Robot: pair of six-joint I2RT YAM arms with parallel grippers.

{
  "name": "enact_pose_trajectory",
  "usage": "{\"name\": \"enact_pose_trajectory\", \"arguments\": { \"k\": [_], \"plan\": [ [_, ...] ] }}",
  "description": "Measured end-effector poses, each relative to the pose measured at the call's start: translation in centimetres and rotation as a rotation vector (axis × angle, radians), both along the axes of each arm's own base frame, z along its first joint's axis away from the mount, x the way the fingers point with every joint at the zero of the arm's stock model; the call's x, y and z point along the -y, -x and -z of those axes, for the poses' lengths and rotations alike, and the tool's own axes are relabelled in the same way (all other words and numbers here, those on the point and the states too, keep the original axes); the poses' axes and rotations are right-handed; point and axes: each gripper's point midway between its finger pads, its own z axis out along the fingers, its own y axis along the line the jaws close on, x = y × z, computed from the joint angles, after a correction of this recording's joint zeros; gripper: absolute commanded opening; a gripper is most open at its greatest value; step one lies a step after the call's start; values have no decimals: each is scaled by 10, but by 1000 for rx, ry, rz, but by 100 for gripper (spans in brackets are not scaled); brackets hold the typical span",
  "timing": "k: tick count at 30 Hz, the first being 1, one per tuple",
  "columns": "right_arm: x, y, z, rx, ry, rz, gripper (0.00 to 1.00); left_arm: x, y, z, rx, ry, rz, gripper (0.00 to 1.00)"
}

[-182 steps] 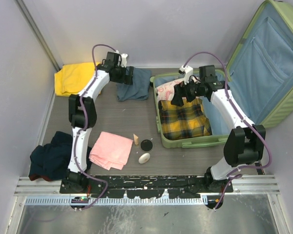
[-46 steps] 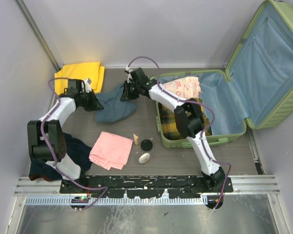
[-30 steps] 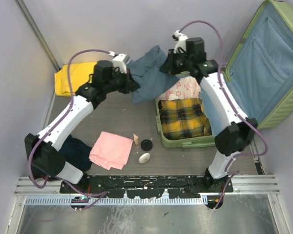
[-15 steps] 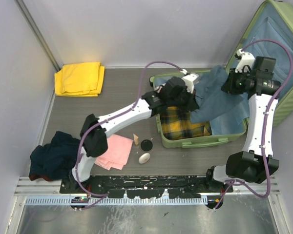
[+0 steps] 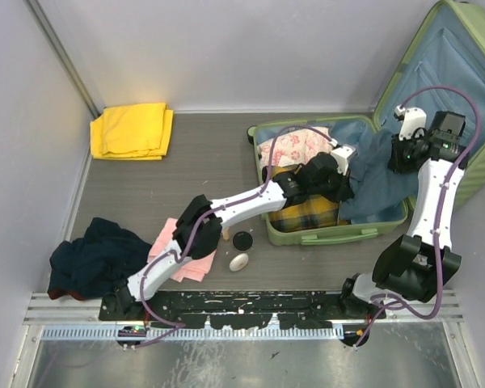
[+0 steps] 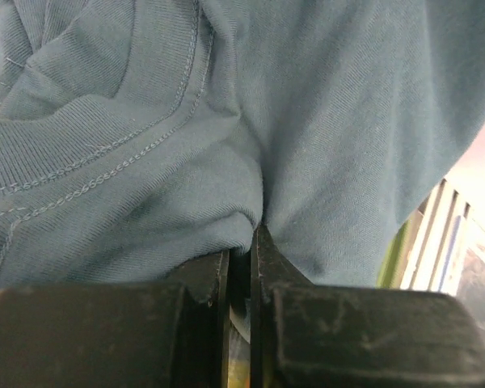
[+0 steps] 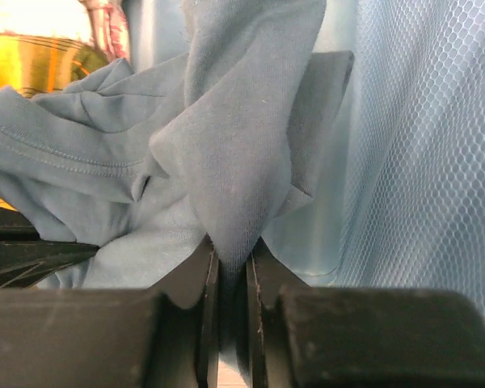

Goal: Pack the luggage

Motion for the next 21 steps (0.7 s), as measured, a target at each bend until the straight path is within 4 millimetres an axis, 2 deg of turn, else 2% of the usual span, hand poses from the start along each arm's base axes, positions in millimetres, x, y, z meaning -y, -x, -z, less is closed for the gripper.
{"name": "enact_pose_trajectory", "arguments": {
  "k": [2,4,5,8,10,13,15,17,19,21],
  "plan": [
    [6,-3,10,-11,28,-10,1,8,-4,14,8,2,-1,25],
    [10,-4,21,-27,52,-21,1,12,-5,28,6,-6,1,47],
    [12,-3,27,-39,65,-26,1,12,-4,32,7,-15,6,54],
    [20,-4,34,-44,111,-37,1,9,-1,37,8,-37,27,70],
    [25,-7,36,-38,142,-42,1,4,2,37,8,-54,36,77],
    [32,-9,40,-35,181,-47,1,-20,4,36,-13,-99,34,82],
    [34,-9,41,-41,199,-48,1,-41,5,23,-29,-117,28,84],
    [32,-10,41,-45,216,-54,1,-61,-4,5,-31,-116,6,85],
    [28,-13,46,-52,238,-62,1,-92,-23,-21,-26,-104,-36,85],
    [17,-15,59,-73,251,-86,4,-131,-50,-50,-6,-88,-104,86]
  ]
}}
